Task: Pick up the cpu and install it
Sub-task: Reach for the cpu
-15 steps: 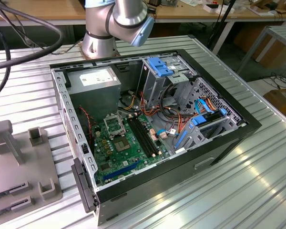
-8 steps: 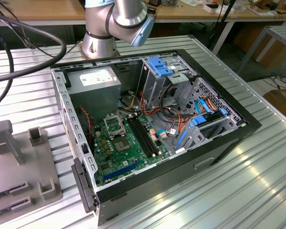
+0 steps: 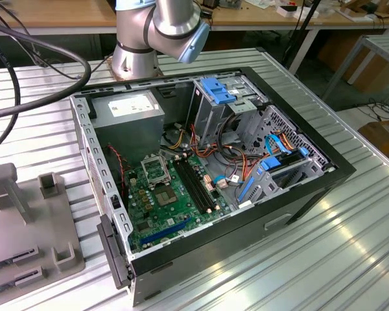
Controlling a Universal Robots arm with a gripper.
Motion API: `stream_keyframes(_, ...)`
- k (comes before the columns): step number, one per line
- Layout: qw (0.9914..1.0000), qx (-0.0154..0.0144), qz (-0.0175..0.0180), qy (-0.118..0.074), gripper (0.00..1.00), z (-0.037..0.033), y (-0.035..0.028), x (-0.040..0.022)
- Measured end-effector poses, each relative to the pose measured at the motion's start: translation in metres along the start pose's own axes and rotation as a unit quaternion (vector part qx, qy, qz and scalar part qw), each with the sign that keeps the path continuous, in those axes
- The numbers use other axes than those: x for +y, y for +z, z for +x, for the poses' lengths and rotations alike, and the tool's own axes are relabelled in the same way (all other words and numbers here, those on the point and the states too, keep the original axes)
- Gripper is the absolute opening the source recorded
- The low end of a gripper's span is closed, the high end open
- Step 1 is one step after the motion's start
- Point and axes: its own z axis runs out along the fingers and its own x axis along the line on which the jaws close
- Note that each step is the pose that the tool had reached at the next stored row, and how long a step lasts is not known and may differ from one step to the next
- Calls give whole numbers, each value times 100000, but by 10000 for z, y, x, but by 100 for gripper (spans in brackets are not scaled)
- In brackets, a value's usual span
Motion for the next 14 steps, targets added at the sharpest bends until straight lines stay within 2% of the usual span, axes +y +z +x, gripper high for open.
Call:
stream_keyframes(9, 100000, -3, -3, -1, 39, -1, 28, -1)
stream_keyframes(10, 100000, 50, -1, 37, 39, -3, 44, -2)
stream_keyframes(11, 100000, 208, 0, 192, 46, -10, 64, -1)
stream_keyframes(14, 99996, 410, -10, 773, 46, -15, 116, 7)
